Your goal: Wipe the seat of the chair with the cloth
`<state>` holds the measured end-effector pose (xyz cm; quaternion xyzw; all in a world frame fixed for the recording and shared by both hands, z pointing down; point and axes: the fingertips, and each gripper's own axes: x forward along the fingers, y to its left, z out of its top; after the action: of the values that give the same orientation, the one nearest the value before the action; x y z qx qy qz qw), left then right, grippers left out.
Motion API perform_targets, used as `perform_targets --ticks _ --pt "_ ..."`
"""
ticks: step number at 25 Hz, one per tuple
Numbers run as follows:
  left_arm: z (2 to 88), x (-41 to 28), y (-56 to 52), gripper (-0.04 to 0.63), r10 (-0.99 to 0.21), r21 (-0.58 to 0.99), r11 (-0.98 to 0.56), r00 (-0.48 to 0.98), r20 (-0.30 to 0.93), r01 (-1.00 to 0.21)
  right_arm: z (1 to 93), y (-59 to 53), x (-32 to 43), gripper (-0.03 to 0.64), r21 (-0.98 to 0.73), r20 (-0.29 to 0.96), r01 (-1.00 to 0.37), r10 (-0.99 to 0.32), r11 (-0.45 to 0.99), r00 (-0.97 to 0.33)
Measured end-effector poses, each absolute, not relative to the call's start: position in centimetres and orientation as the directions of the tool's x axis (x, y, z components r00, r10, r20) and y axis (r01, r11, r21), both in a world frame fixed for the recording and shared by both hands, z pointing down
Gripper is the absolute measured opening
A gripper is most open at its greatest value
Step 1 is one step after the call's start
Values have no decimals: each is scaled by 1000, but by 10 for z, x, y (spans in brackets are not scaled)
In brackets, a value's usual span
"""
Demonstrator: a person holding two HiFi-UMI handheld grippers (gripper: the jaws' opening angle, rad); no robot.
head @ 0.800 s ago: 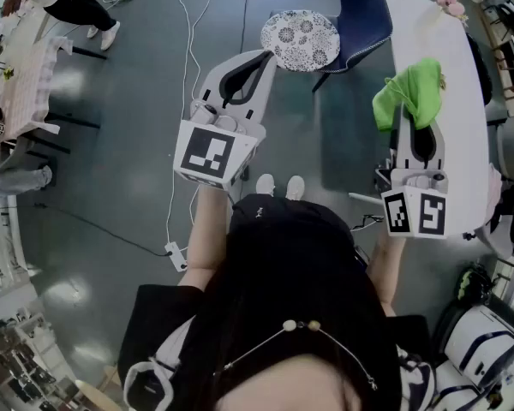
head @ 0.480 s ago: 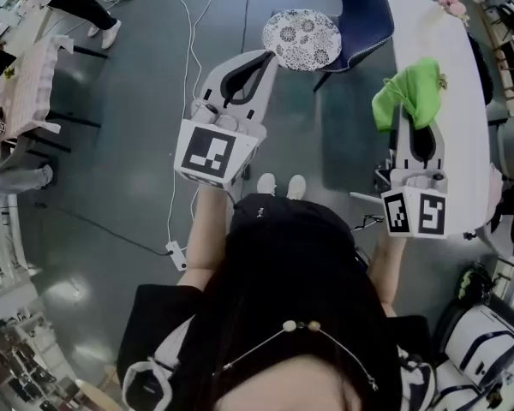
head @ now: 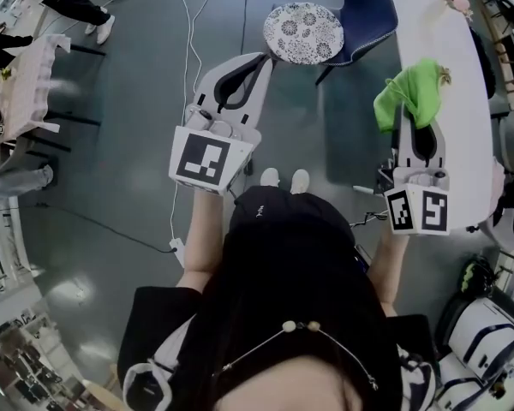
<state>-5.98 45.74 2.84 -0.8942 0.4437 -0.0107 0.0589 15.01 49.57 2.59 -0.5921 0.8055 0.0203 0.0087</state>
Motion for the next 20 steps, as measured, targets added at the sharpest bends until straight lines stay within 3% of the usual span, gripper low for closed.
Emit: perform_targets --ticks 10,20 --pt "47 -111 445 6 -825 -76 -559 563 -40 -825 44 483 130 51 35 -8 -958 -959 284 -285" --pt "56 -107 385 6 -848 -55 -527 529 -36 -848 52 416 148 51 68 28 -945 -947 320 -319"
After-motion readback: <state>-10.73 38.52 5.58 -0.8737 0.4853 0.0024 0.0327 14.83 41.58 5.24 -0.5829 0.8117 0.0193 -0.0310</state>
